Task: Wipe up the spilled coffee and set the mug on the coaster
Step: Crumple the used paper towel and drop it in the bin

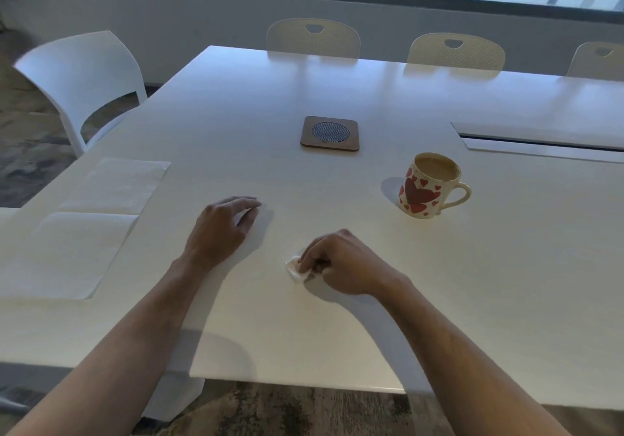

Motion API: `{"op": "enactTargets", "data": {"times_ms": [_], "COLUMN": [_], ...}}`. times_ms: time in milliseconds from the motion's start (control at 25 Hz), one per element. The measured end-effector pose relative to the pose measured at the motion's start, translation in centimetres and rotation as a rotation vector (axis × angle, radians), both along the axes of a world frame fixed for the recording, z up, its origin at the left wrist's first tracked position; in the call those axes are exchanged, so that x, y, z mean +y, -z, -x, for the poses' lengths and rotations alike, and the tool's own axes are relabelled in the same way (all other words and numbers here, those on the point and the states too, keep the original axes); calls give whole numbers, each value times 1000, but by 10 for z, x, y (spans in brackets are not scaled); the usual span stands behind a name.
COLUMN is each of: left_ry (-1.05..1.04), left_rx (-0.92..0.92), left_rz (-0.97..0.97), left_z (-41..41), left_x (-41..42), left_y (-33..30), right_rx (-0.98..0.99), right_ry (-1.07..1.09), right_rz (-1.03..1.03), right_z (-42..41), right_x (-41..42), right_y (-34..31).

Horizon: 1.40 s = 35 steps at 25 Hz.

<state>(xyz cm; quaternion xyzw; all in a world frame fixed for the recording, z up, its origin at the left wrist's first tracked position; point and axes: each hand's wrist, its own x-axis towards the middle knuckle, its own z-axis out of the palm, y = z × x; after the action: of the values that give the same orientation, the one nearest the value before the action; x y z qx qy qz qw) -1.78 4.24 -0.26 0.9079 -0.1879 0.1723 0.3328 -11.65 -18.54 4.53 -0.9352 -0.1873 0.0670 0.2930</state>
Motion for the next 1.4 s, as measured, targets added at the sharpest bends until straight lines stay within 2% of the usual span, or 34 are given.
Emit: {"op": "enactTargets", "data": {"times_ms": [80, 160, 280, 480, 560, 680, 840, 1160, 1400], "left_ry": [69, 145, 244, 51, -7, -78, -207, -390, -484], "left_rx": [56, 192, 395, 386, 372, 311, 237, 133, 72], "left_rz": [139, 233, 382, 642, 645, 587, 586, 770, 898], "left_z": [18, 38, 63, 90, 101, 121, 149, 199, 227], "left_x": [-7, -15, -22, -17, -14, -9, 4, 40, 96], "left_y": [-4, -7, -10, -14, -16, -19, -20, -13, -6], "right_rx": [142, 258, 367, 422, 412, 402, 455, 451, 491], "right_ry": [-22, 17, 152, 301, 354, 331, 176, 47, -77], "right_rz": [-93, -241, -598, -990, -1074, -1052, -1026, -1022, -994], "right_z": [-2, -1, -3, -6, -5, -1, 9, 35, 52], "right_x": [0, 3, 11, 31, 42, 59, 80, 131, 196], "right_y": [-1, 3, 11, 14, 12, 15, 18, 19, 18]}}
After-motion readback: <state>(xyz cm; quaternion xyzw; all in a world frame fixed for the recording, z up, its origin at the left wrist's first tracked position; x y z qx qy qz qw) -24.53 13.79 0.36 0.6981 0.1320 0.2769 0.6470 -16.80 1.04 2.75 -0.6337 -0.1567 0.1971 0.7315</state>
